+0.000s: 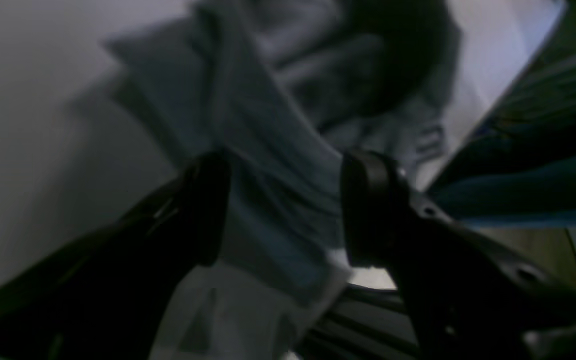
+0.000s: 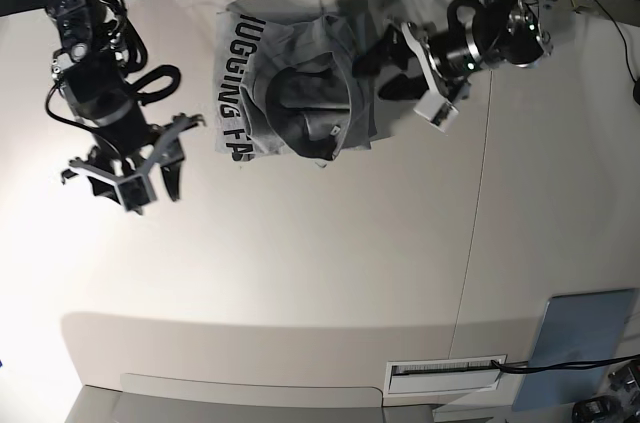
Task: Fold the T-shirt properly
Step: 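Release the bundle and raise both grippers away from the shirt, then lower the left gripper onto the bundle edge and grasp it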
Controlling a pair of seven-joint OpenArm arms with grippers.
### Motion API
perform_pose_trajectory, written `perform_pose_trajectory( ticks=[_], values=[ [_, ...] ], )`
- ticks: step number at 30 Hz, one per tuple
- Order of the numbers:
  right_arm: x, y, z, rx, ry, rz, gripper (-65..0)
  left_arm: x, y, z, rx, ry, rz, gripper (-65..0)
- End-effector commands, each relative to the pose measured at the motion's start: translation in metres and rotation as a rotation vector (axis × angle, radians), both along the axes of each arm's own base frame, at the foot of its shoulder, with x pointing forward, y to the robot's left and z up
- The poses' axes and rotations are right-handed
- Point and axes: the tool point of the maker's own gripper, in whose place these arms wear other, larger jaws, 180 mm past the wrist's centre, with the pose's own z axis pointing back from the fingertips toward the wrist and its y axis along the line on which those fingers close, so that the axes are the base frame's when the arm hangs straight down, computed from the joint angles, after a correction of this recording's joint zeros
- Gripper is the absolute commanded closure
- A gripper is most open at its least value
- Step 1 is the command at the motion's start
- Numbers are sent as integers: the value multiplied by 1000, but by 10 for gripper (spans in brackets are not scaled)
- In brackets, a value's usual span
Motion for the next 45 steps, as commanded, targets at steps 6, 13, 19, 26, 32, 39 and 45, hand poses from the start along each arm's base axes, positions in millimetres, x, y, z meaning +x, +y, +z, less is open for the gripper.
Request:
perform_pose_trajectory(
  ticks=[6, 13, 19, 26, 32, 39, 45],
  values=[
    [-3, -48, -23, -69, 63, -103, -294, -36, -37, 0, -60, 85, -74, -358],
    [-3, -49, -24, -69, 63, -106, -294, -34, -45, -24, 80, 107, 29, -358],
    [-3, -51, -23, -84, 59, -110, -294, -36, -51, -23, 75, 107, 19, -153],
    [-2, -53, -22, -93, 54, -113, -294, -42, -40, 16, 67, 39, -97, 0],
    [-2, -53, -22, -94, 55, -113, -294, -32, 1, 54, 30, -60, -13, 0],
    [-1, -52, -21, -93, 46, -108, -294, -53, 49, 42, 100, 15, 33, 0],
    [-1, -52, -21, -93, 46, -108, -294, -71, 58, 29, 147, 63, 18, -2]
  ],
)
